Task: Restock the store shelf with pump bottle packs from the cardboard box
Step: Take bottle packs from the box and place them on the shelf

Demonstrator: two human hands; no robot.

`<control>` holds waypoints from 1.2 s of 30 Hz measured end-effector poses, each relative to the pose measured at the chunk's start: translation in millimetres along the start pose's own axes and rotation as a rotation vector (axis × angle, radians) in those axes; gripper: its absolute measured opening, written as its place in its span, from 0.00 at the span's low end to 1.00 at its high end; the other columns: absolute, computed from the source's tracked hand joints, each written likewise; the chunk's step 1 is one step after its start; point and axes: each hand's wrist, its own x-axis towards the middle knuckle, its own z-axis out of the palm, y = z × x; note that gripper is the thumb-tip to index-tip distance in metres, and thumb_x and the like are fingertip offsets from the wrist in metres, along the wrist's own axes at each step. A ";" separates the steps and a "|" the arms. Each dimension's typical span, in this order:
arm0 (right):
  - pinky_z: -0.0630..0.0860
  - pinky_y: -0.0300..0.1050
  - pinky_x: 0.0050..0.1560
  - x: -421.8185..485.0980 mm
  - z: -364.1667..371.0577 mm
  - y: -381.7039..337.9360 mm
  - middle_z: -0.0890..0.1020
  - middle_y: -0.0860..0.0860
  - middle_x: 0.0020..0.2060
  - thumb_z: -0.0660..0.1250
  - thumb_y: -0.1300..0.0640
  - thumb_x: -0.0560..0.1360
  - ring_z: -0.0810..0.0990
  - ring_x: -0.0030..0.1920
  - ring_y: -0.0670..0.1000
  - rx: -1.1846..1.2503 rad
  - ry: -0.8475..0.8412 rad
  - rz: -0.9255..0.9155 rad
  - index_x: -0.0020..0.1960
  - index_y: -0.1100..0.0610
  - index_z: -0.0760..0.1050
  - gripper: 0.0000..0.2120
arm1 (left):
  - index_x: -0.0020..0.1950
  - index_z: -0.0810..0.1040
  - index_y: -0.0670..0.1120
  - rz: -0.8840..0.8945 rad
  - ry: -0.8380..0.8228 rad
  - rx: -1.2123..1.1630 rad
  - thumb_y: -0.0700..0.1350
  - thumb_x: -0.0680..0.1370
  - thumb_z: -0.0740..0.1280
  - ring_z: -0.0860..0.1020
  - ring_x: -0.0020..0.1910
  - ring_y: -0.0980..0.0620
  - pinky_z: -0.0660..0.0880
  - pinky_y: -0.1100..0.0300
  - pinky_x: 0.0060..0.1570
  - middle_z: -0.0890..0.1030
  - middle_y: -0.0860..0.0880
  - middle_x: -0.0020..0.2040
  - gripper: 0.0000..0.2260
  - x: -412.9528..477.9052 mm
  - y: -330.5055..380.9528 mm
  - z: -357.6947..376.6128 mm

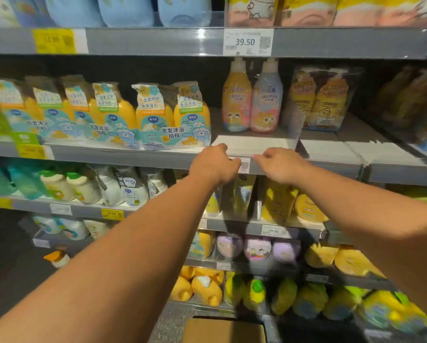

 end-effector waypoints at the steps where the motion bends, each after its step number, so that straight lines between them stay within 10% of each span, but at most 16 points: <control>1: 0.67 0.47 0.63 -9.1 4.9 1.7 0.72 0.60 0.69 0.51 0.43 0.82 0.70 0.68 0.61 -0.022 -0.028 -0.006 0.67 0.62 0.72 0.27 | 0.72 0.70 0.44 0.004 -0.021 0.030 0.53 0.79 0.61 0.71 0.68 0.40 0.69 0.51 0.63 0.73 0.41 0.69 0.24 -10.2 -3.6 2.9; 8: 0.70 0.48 0.51 -61.6 38.4 27.4 0.80 0.60 0.54 0.53 0.44 0.82 0.76 0.56 0.60 -0.120 -0.108 -0.080 0.50 0.61 0.76 0.22 | 0.69 0.72 0.44 -0.021 -0.071 0.152 0.53 0.79 0.61 0.72 0.67 0.41 0.71 0.51 0.61 0.75 0.42 0.68 0.21 -69.0 -16.5 34.3; 18: 0.70 0.48 0.56 -135.5 139.3 86.2 0.78 0.62 0.58 0.52 0.46 0.82 0.75 0.59 0.61 -0.142 -0.339 -0.143 0.55 0.61 0.77 0.22 | 0.68 0.73 0.45 -0.121 -0.263 0.203 0.53 0.79 0.62 0.74 0.64 0.39 0.72 0.49 0.59 0.76 0.40 0.66 0.20 -171.3 -51.3 145.5; 24: 0.69 0.45 0.46 -170.5 212.2 107.7 0.75 0.55 0.40 0.52 0.48 0.82 0.78 0.53 0.61 -0.091 -0.433 -0.061 0.48 0.60 0.72 0.17 | 0.69 0.72 0.45 -0.133 -0.355 0.224 0.54 0.79 0.61 0.74 0.64 0.41 0.73 0.49 0.58 0.76 0.42 0.66 0.21 -201.0 -89.4 201.6; 30: 0.65 0.47 0.47 -188.5 294.3 113.4 0.76 0.63 0.59 0.49 0.45 0.82 0.74 0.59 0.62 -0.119 -0.516 -0.001 0.57 0.62 0.74 0.23 | 0.70 0.72 0.46 -0.134 -0.444 0.136 0.53 0.79 0.62 0.73 0.65 0.38 0.72 0.51 0.56 0.76 0.40 0.66 0.21 -217.5 -144.0 250.3; 36: 0.67 0.47 0.48 -223.4 378.2 115.2 0.79 0.61 0.55 0.52 0.49 0.83 0.76 0.59 0.62 -0.064 -0.554 0.083 0.55 0.61 0.76 0.19 | 0.69 0.73 0.46 -0.114 -0.589 0.181 0.54 0.78 0.63 0.72 0.67 0.39 0.72 0.50 0.61 0.75 0.41 0.67 0.22 -235.5 -212.0 308.0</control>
